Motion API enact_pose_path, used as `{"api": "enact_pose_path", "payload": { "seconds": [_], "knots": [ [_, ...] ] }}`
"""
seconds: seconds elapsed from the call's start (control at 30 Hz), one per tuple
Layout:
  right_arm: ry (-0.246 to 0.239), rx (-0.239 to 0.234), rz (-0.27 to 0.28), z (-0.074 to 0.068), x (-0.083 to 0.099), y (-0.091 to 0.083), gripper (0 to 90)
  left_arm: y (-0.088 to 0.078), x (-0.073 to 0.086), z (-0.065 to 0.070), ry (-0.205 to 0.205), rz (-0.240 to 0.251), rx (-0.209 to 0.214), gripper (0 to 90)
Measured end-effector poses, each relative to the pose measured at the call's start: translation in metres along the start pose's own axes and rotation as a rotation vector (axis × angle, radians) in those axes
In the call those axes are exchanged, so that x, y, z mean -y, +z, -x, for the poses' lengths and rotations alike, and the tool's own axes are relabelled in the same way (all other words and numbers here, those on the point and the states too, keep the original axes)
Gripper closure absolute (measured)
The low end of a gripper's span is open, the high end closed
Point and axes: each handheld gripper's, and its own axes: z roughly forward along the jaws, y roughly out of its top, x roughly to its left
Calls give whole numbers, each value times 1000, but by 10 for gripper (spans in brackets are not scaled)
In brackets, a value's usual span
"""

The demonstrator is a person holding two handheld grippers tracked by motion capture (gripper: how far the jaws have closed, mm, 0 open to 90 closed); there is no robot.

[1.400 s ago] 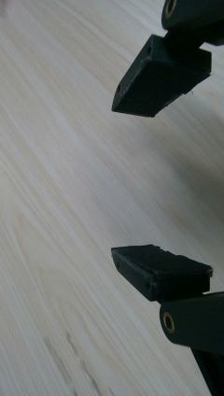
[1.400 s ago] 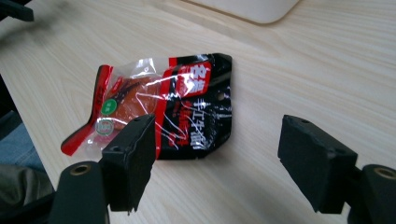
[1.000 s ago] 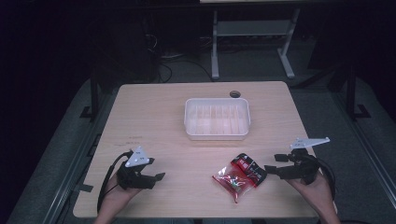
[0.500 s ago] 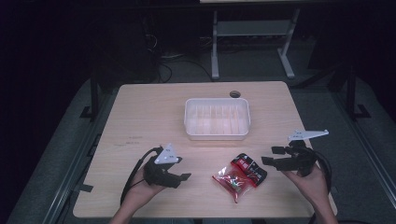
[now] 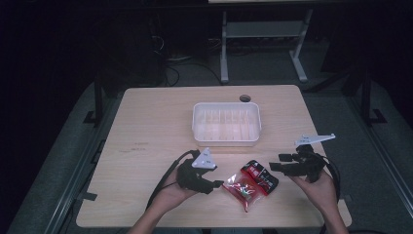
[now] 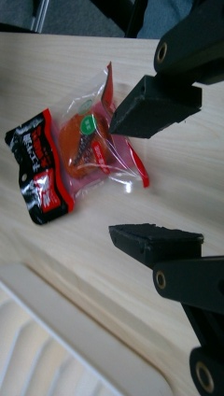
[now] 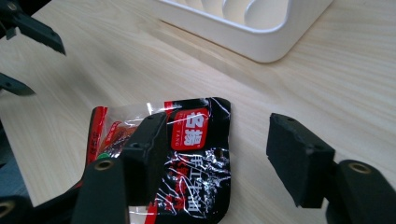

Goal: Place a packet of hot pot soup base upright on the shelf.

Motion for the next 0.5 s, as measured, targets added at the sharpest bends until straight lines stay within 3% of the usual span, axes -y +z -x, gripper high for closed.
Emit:
{"api": "enact_pose_path", "payload": {
  "seconds": [0.13, 0.23, 0.5],
  "knots": [
    [4, 0, -21, 1, 1, 2, 394, 15, -8, 4, 4, 1, 31, 529],
    [19, -11, -40, 3, 4, 7, 393, 31, -16, 7, 13, -43, 56, 533],
    [47, -29, -66, 4, 11, 15, 369, 52, -19, 18, 36, -102, 65, 509]
  ]
}}
